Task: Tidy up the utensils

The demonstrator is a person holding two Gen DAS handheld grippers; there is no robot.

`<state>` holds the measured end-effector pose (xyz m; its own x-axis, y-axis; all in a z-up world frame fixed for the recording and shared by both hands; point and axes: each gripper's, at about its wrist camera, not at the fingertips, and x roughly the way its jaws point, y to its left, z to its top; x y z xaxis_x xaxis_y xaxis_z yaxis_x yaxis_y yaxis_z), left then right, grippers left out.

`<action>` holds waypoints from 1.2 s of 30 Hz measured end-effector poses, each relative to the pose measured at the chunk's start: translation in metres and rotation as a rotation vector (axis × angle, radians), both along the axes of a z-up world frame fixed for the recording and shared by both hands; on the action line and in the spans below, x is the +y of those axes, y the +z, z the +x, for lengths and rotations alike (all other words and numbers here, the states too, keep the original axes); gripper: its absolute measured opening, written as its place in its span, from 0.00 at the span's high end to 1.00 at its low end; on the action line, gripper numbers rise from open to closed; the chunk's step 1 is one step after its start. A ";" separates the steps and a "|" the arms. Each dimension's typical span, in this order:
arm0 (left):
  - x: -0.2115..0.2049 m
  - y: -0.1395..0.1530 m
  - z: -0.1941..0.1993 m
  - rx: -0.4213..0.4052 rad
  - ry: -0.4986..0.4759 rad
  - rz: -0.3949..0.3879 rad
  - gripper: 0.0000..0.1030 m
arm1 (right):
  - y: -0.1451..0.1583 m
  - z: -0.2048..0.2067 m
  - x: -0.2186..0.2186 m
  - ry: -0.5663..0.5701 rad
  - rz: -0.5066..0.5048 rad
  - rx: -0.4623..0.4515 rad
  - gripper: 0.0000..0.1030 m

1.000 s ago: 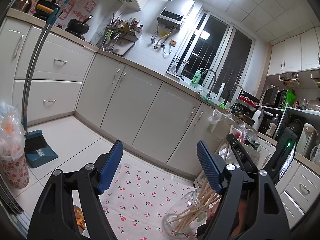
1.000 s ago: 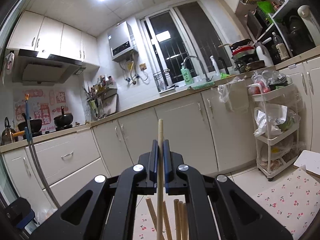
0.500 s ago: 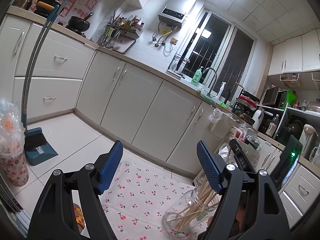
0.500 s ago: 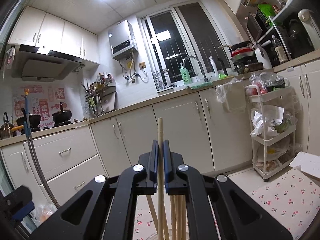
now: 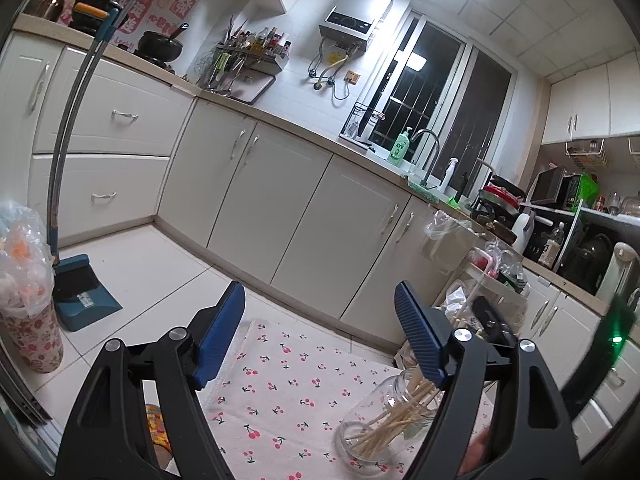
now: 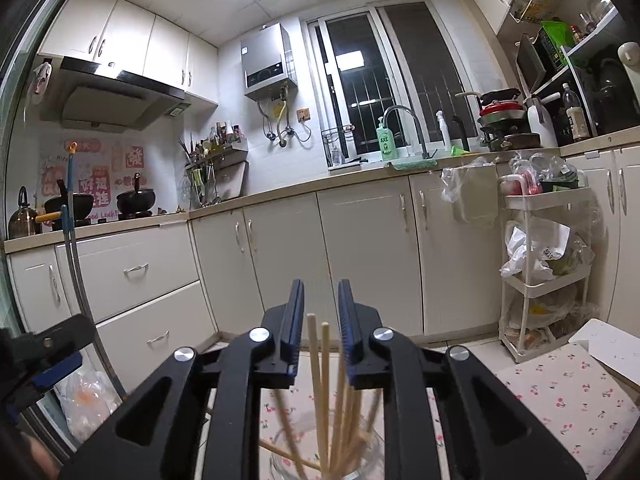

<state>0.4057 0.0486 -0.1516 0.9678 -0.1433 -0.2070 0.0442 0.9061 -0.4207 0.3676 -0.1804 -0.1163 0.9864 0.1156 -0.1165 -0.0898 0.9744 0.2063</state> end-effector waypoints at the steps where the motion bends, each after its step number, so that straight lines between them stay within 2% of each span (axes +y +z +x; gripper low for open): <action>1: -0.002 -0.001 0.000 0.003 0.002 0.007 0.29 | 0.002 -0.006 -0.005 -0.005 0.000 0.007 0.82; 4: -0.007 -0.001 -0.001 0.014 -0.002 0.018 0.29 | 0.007 -0.024 -0.018 -0.017 -0.002 0.032 0.79; 7: -0.016 0.006 -0.011 0.014 -0.017 0.055 0.27 | 0.009 -0.052 -0.035 -0.043 -0.011 0.108 0.57; 8: -0.021 0.009 -0.019 0.019 -0.029 0.065 0.25 | 0.009 -0.059 -0.039 -0.051 -0.012 0.130 0.45; 9: -0.024 0.012 -0.025 0.029 -0.038 0.070 0.21 | 0.009 -0.068 -0.044 -0.057 -0.018 0.164 0.37; 15: -0.053 0.031 -0.072 0.182 -0.067 0.163 0.14 | 0.006 -0.115 -0.055 -0.049 -0.071 0.380 0.18; 18: -0.065 0.044 -0.095 0.263 -0.061 0.229 0.11 | 0.006 -0.140 -0.063 -0.054 -0.053 0.463 0.14; 20: -0.070 0.053 -0.113 0.284 -0.050 0.273 0.08 | 0.011 -0.155 -0.069 -0.056 -0.034 0.500 0.12; 26: -0.088 0.084 -0.173 0.341 -0.076 0.383 0.07 | 0.045 -0.217 -0.084 -0.078 0.032 0.540 0.07; 31: -0.097 0.097 -0.224 0.384 -0.114 0.402 0.07 | 0.070 -0.270 -0.077 -0.075 0.044 0.567 0.07; 36: -0.099 0.099 -0.274 0.402 -0.124 0.392 0.07 | 0.074 -0.316 -0.070 -0.097 0.103 0.573 0.07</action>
